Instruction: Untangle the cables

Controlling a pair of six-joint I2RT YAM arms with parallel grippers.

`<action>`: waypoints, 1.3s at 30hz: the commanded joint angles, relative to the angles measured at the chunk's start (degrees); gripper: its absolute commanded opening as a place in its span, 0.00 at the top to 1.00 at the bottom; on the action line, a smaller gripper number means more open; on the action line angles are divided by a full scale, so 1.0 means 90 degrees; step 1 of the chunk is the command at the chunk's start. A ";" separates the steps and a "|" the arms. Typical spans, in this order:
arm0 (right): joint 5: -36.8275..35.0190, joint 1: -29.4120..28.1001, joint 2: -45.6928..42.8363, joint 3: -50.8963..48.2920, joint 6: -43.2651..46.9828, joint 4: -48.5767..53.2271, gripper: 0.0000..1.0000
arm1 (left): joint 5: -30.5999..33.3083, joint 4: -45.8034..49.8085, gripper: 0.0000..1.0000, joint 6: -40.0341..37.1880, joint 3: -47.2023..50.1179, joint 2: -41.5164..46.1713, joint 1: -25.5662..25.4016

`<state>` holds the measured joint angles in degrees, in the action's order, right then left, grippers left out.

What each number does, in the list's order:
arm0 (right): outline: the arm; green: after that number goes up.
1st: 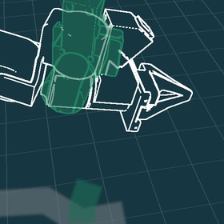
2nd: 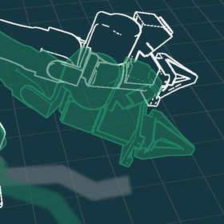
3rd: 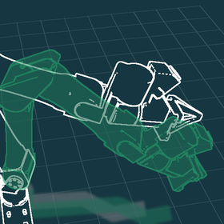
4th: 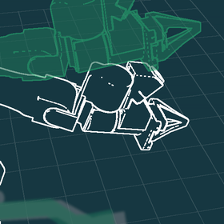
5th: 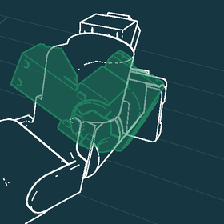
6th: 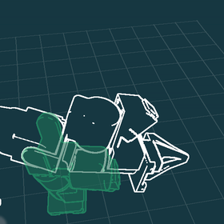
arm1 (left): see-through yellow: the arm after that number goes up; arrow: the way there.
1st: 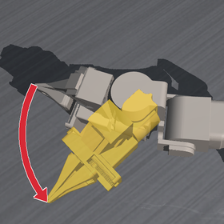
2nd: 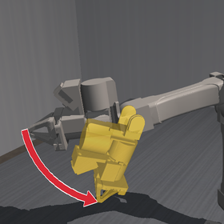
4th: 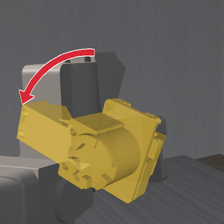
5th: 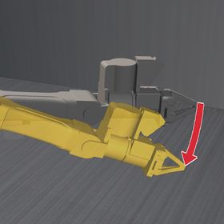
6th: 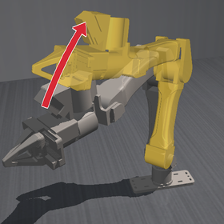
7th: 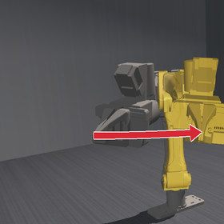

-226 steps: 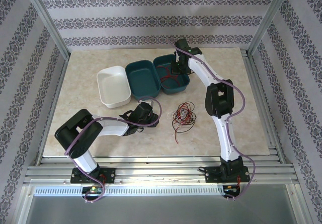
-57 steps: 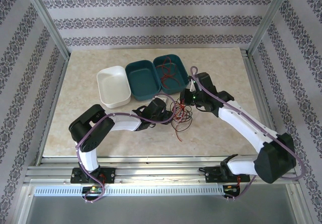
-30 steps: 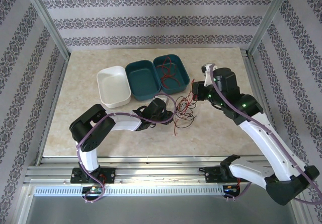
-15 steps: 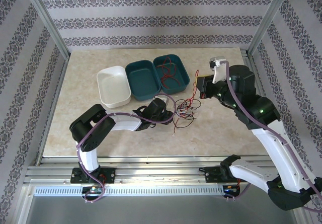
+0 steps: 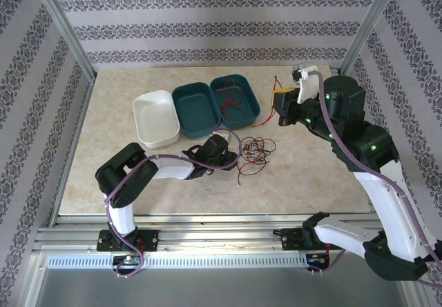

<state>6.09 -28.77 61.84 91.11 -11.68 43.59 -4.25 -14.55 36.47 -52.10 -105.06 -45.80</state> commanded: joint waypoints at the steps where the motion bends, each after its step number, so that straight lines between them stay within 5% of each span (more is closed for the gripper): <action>1: 0.0129 -0.0083 0.0357 0.0346 0.0263 0.0227 1.00 | 0.0215 0.0052 0.64 -0.0019 0.0105 0.0414 -0.0057; 14: -0.0005 -0.0084 0.1979 0.1413 0.0605 0.0010 1.00 | 0.1022 0.0372 0.63 0.0000 0.0877 0.1623 -0.0038; 22: -0.1065 -0.0074 0.3263 0.2112 0.0529 -0.0005 1.00 | 0.1438 0.0483 0.63 0.0076 0.1252 0.2159 -0.0019; 33: -0.1326 0.0109 0.4541 0.2646 0.0009 0.0306 1.00 | 0.1738 0.0659 0.62 0.0087 0.1470 0.2479 -0.0009; 39: -0.1318 0.0216 0.4906 0.2633 -0.0195 0.0540 1.00 | 0.1839 0.0751 0.51 0.0081 0.1512 0.2513 -0.0009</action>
<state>-4.27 -27.55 104.81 112.81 -11.46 46.48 10.66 -9.67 36.56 -38.96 -83.70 -45.76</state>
